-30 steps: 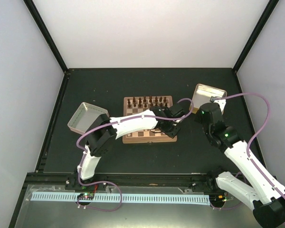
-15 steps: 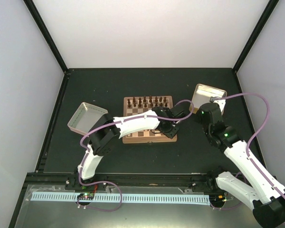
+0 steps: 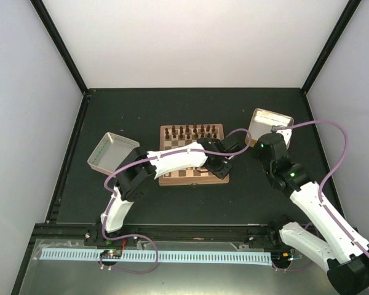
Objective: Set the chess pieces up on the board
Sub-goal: Place the chess piece on the chessboard, then pick up the chess piece from the chessboard.
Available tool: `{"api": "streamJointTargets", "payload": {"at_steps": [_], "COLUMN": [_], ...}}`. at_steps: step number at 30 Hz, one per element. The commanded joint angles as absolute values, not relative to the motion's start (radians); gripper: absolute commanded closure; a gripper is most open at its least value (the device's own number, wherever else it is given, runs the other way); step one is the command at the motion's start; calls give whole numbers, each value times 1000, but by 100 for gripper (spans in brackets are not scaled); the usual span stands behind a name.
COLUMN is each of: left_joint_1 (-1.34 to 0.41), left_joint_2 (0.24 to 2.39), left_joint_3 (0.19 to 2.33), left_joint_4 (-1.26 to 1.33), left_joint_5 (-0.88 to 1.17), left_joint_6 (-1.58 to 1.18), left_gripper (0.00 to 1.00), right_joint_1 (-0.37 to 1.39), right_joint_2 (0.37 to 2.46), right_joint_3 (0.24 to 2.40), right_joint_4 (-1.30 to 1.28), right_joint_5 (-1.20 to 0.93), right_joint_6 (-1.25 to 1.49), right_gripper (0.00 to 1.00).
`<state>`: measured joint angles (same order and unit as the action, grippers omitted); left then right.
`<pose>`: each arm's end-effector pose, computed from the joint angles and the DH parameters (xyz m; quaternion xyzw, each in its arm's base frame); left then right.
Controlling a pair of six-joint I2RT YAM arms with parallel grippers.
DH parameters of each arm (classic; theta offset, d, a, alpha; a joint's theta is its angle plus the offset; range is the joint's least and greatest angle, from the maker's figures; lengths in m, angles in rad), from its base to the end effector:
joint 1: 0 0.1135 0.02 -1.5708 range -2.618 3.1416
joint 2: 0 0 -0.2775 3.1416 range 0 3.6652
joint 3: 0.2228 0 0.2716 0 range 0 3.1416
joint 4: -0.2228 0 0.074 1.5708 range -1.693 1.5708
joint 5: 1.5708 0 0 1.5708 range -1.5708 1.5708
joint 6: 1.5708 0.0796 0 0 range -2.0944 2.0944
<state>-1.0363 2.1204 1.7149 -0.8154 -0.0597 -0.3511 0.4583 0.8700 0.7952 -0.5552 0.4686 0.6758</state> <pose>0.2510 -0.4146 0.1566 0.3258 0.9288 -0.0886 0.1526 0.2194 0.0681 0.2802 0.1987 0.8505 0.0622 0.4830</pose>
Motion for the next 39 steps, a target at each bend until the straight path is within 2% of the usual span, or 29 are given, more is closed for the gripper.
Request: {"api": "streamJointTargets", "payload": {"at_steps": [1,9,16,22,30,34,39], "left_joint_1": [-1042,-996,-866,-715,-593,-563,-538], "left_joint_2": [2035,1836,1655,1466,1195,1125,1091], "left_joint_3": [1758,1651,1409,1173,902,826,788], "left_joint_4": [-817,-750,-655,-564,-455,-422,-414], "left_joint_5": [-55,-62,-69,-42,-99,-91,-69], "left_joint_6": [-355,-377,-412,-428,-486,-493,-487], "left_gripper": [76,71,66,64,57,56,54], "right_joint_1": [453,454,453,476,656,700,719], "right_joint_2": [852,831,933,1182,1571,1733,1850], "right_joint_3": [802,807,833,946,1237,1384,1457], "right_joint_4": [-538,-494,-429,-426,-588,-682,-749], "right_joint_5": [469,372,127,-133,-89,-72,-47], "right_joint_6": [679,646,550,478,410,406,419], "right_gripper": [60,59,56,55,55,56,57]}}
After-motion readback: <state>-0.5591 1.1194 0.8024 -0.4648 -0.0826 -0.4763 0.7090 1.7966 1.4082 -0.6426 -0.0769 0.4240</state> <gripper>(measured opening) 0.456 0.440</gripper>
